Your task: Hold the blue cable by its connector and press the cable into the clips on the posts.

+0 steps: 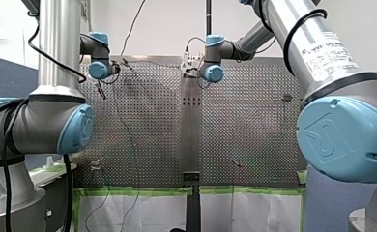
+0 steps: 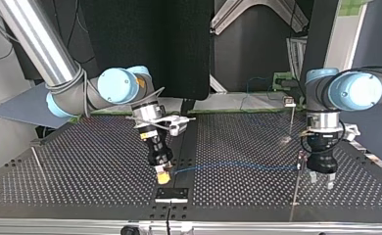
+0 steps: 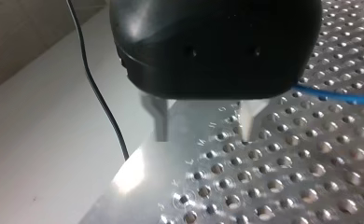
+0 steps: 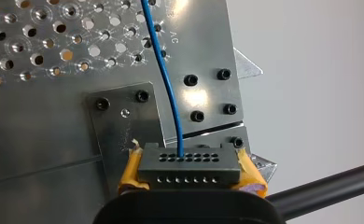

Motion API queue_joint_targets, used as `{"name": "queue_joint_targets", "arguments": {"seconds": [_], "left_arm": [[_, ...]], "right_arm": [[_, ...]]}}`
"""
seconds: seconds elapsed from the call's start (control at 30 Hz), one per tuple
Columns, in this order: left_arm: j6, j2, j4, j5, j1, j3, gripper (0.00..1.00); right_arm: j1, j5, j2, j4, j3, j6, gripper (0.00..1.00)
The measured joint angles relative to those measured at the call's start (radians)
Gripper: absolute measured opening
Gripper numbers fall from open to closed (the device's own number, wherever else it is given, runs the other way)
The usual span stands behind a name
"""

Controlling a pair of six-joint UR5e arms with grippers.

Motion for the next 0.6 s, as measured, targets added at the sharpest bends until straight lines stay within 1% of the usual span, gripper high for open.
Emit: {"name": "queue_joint_targets", "arguments": {"seconds": [0.23,0.3,0.4,0.5,0.6], "left_arm": [[0.053,0.001,-0.054,-0.048,0.001,0.0,1.0],[0.068,0.003,-0.071,-0.054,0.001,0.0,1.0],[0.074,0.017,-0.098,-0.041,0.001,0.0,1.0],[0.079,0.034,-0.126,-0.017,0.0,0.0,1.0],[0.096,0.056,-0.153,-0.001,0.001,0.0,1.0]], "right_arm": [[-0.004,-0.001,0.0,0.002,0.0,-0.003,0.0],[-0.007,-0.001,0.0,0.004,0.0,-0.003,0.0],[-0.011,-0.002,0.0,0.006,0.0,-0.004,0.0],[-0.013,-0.002,0.0,0.006,0.0,-0.004,0.0],[-0.014,-0.002,0.0,0.006,0.0,-0.004,0.0]]}}
